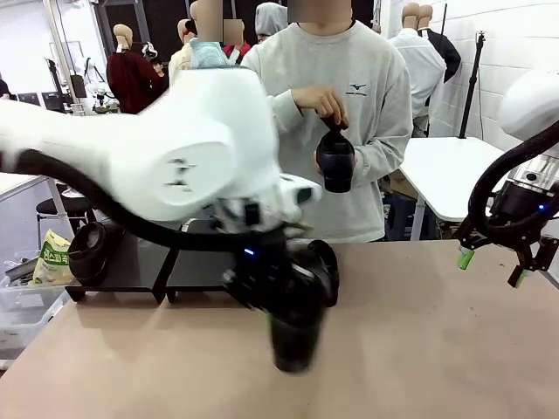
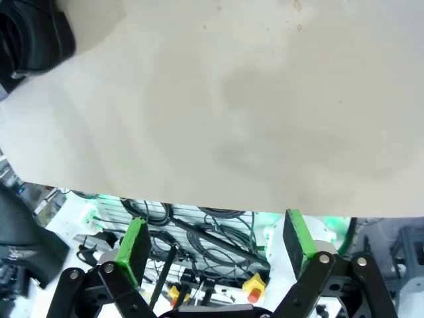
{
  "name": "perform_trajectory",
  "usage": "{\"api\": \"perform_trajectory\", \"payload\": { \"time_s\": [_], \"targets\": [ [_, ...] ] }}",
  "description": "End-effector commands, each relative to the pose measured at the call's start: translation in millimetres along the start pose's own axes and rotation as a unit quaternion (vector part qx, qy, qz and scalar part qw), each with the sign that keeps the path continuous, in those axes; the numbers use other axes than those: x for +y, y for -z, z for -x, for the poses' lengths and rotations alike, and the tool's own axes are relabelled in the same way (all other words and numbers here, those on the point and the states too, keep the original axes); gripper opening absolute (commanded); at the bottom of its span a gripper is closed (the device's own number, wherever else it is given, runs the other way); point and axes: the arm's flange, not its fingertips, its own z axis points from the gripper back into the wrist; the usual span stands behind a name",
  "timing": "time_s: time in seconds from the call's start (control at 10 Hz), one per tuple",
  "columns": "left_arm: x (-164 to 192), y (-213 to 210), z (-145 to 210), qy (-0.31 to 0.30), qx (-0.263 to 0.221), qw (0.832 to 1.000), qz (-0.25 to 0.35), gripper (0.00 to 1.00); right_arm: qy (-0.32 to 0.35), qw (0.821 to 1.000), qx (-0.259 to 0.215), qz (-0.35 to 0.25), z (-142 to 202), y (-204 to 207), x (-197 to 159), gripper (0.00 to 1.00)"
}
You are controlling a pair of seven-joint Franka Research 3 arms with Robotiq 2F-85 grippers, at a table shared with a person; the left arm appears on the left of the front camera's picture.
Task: Organize the shoes by placing them on the stand.
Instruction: Place the Shoe from the middle of the table onto the Shoes Stand.
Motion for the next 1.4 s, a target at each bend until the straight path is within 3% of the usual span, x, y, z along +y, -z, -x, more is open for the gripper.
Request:
{"api": "perform_trajectory", "payload": {
  "time_s": [0.0, 0.1, 0.3, 0.5, 0.6, 0.9, 1.0, 1.2, 1.3],
  "targets": [
    [69, -21, -3, 0.020, -0.138, 0.990, -0.021, 0.00, 0.005, 1.000, 0.000, 0.010, 2, 1, -1, 1.00],
    [109, -36, -11, -0.010, -0.138, 0.989, -0.051, 0.00, 0.005, 1.000, 0.000, 0.010, 2, 1, -1, 1.00],
    [152, -57, -22, -0.044, -0.129, 0.988, -0.078, 0.00, 0.005, 1.000, 0.000, 0.010, 2, 1, -1, 1.00],
    [156, -63, -28, -0.069, -0.151, 0.985, -0.047, 0.00, 0.005, 1.000, 0.000, 0.010, 2, 1, -1, 1.00],
    [165, -59, -24, -0.049, -0.131, 0.988, -0.071, 0.00, 0.005, 1.000, 0.000, 0.010, 2, 1, -1, 1.00],
    [168, -59, -26, -0.056, -0.130, 0.987, -0.072, 0.00, 0.005, 1.000, 0.000, 0.010, 2, 1, -1, 1.00],
    [177, -57, -35, -0.053, -0.157, 0.980, -0.108, 0.00, 0.005, 1.000, 0.000, 0.010, 2, 1, -1, 1.00],
    [224, -87, -67, -0.050, -0.191, 0.972, -0.129, 0.00, 0.005, 1.000, 0.000, 0.010, 2, 1, -1, 1.00],
    [249, -94, -84, -0.024, -0.185, 0.975, -0.120, 0.00, 0.005, 1.000, 0.000, 0.010, 2, 1, -1, 1.00]
  ]
}}
